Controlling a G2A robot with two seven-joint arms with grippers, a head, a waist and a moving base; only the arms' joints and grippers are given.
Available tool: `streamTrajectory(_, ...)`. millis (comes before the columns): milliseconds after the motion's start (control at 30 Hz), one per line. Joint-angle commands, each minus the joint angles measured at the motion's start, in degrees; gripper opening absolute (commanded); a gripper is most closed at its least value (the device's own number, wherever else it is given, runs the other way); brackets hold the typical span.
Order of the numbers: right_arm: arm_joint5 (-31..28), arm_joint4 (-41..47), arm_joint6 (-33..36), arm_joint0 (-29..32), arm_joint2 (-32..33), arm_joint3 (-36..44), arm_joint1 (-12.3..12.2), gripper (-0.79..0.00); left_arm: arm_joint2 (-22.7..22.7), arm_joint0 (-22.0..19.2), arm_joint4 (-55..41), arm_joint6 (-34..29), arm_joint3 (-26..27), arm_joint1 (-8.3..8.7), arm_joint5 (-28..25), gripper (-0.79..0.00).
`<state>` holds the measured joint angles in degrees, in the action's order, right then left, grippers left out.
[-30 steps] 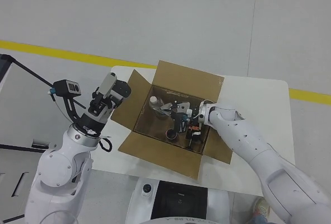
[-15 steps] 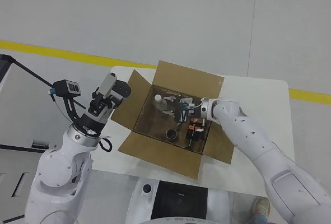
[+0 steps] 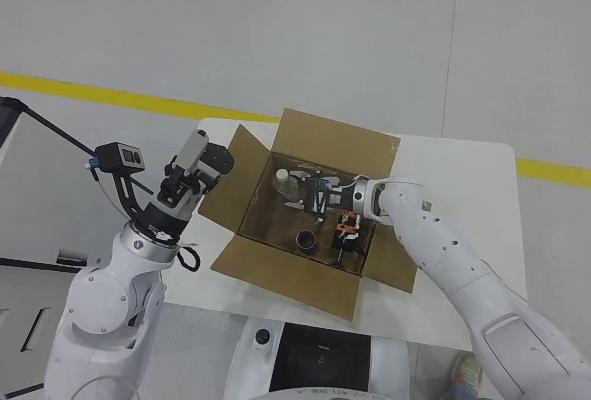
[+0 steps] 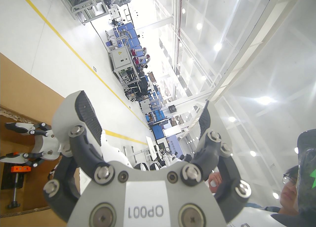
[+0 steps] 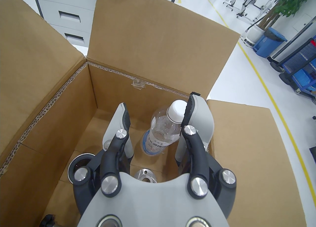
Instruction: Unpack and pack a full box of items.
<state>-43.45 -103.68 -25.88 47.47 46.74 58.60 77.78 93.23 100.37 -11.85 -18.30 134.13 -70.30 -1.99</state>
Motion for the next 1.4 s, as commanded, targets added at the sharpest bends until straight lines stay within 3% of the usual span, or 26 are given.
streamTrajectory(0,0.13,0.77,0.01,0.8,-0.27,0.55,0.09,-0.099,0.0,0.0,0.0,0.0,0.0,0.0,0.0,0.0)
streamTrajectory(67,0.92,2.32,1.19,1.62,-0.24,0.59,0.24,-0.394,0.0,0.0,0.0,0.0,0.0,0.0,0.0,0.0)
streamTrajectory(267,5.21,9.38,10.79,3.91,-0.46,1.14,1.45,-0.456,0.0,0.0,0.0,0.0,0.0,0.0,0.0,0.0)
streamTrajectory(467,8.77,11.86,19.82,4.4,0.27,0.77,1.79,-0.449,0.0,0.0,0.0,0.0,0.0,0.0,0.0,0.0)
streamTrajectory(567,7.87,13.83,19.51,5.16,0.0,2.08,2.01,-0.391,0.0,0.0,0.0,0.0,0.0,0.0,0.0,0.0)
streamTrajectory(600,6.86,14.4,18.23,5.17,0.11,2.22,1.97,-0.225,0.0,0.0,0.0,0.0,0.0,0.0,0.0,0.0)
streamTrajectory(633,5.62,14.52,16.67,5.07,0.27,2.08,1.84,0.0,0.0,0.0,0.0,0.0,0.0,0.0,0.0,0.0)
streamTrajectory(1367,5.62,14.52,16.67,5.07,0.27,2.08,1.84,0.0,0.0,0.0,0.0,0.0,0.0,0.0,0.0,0.0)
